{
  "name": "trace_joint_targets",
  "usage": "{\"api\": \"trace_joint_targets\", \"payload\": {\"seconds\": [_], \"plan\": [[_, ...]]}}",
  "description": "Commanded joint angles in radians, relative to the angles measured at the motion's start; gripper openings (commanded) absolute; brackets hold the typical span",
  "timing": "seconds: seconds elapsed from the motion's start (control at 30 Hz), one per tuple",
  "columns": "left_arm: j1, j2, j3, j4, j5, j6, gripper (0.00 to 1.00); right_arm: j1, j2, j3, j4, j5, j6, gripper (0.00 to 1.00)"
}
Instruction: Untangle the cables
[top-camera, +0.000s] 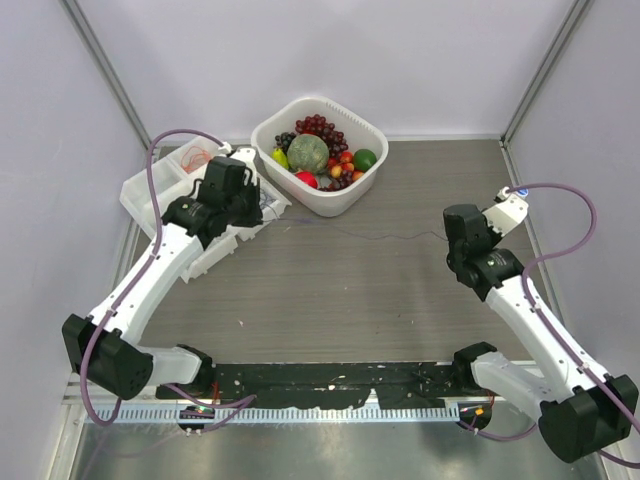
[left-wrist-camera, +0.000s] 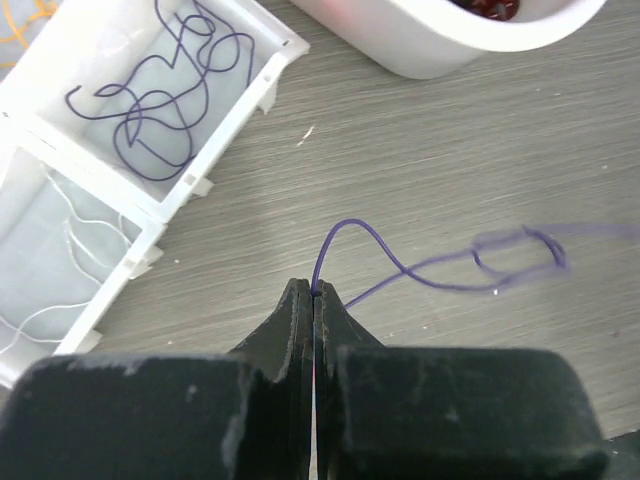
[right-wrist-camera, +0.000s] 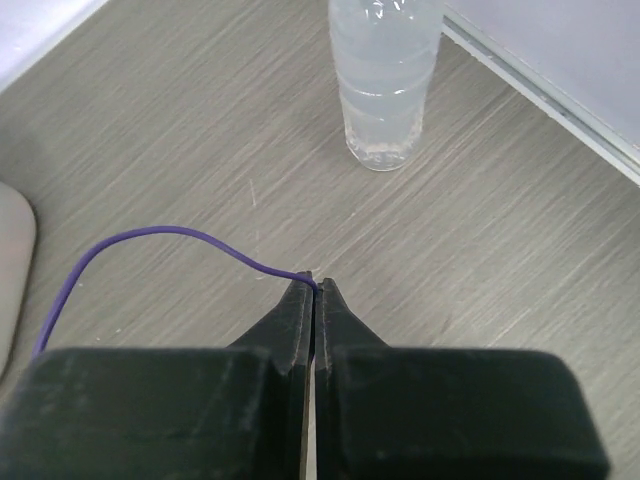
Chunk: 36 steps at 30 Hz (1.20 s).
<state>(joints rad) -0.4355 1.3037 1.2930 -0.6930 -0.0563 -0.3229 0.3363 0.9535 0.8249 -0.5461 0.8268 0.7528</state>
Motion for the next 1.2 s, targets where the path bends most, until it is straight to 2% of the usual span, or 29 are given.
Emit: {"api": "trace_joint_targets", "payload": {"seconds": [0.0,0.07,0.27,0.33,0.4,0.43,0.47,0.53,0.57,0.67,0.83,0.97,1.07,1.1,1.17], "plan": [[0.001,-0.032,0.011,-0.024,-0.059,0.044,0.0,-0.005,-0.033,0.014,-0.031,0.006,-0.07,0.01],[0.003,-0.029,0.005,-0.005,-0.011,0.039,0.0,-0.003,-0.042,-0.006,0.02,-0.064,-0.135,0.01],[0.007,-0.029,-0.011,0.0,-0.007,0.038,0.0,-0.005,-0.073,-0.021,0.037,-0.098,-0.234,0.0],[0.007,-0.018,-0.011,0.012,0.051,0.05,0.0,-0.005,-0.064,-0.023,0.076,-0.214,-0.32,0.01],[0.007,0.0,-0.018,0.044,0.201,0.054,0.0,-0.005,-0.044,-0.015,0.11,-0.584,-0.432,0.01],[0.006,0.015,-0.026,0.067,0.278,0.053,0.0,-0.005,-0.036,-0.009,0.123,-0.688,-0.46,0.04],[0.006,0.029,-0.032,0.084,0.347,0.047,0.0,-0.005,-0.01,-0.007,0.149,-0.906,-0.496,0.05],[0.004,0.077,-0.037,0.093,0.523,0.039,0.0,-0.005,0.042,-0.004,0.181,-1.115,-0.492,0.07],[0.004,0.11,-0.032,0.083,0.576,0.038,0.0,-0.003,0.062,-0.012,0.199,-1.161,-0.48,0.07],[-0.02,0.209,-0.012,0.004,0.625,0.064,0.0,0.013,0.196,0.0,0.233,-1.326,-0.449,0.08],[-0.069,0.281,-0.012,-0.037,0.579,0.111,0.0,0.162,0.387,0.106,0.195,-1.312,-0.506,0.08],[-0.069,0.298,-0.012,-0.023,0.592,0.104,0.0,0.246,0.508,0.175,0.276,-1.302,-0.407,0.14],[-0.071,0.321,-0.015,-0.036,0.593,0.113,0.0,0.26,0.544,0.178,0.342,-1.249,-0.325,0.31],[-0.072,0.334,-0.015,-0.045,0.592,0.119,0.0,0.259,0.553,0.181,0.331,-1.211,-0.308,0.34],[-0.078,0.356,-0.017,-0.068,0.57,0.131,0.05,0.259,0.542,0.189,0.289,-1.136,-0.331,0.46]]}}
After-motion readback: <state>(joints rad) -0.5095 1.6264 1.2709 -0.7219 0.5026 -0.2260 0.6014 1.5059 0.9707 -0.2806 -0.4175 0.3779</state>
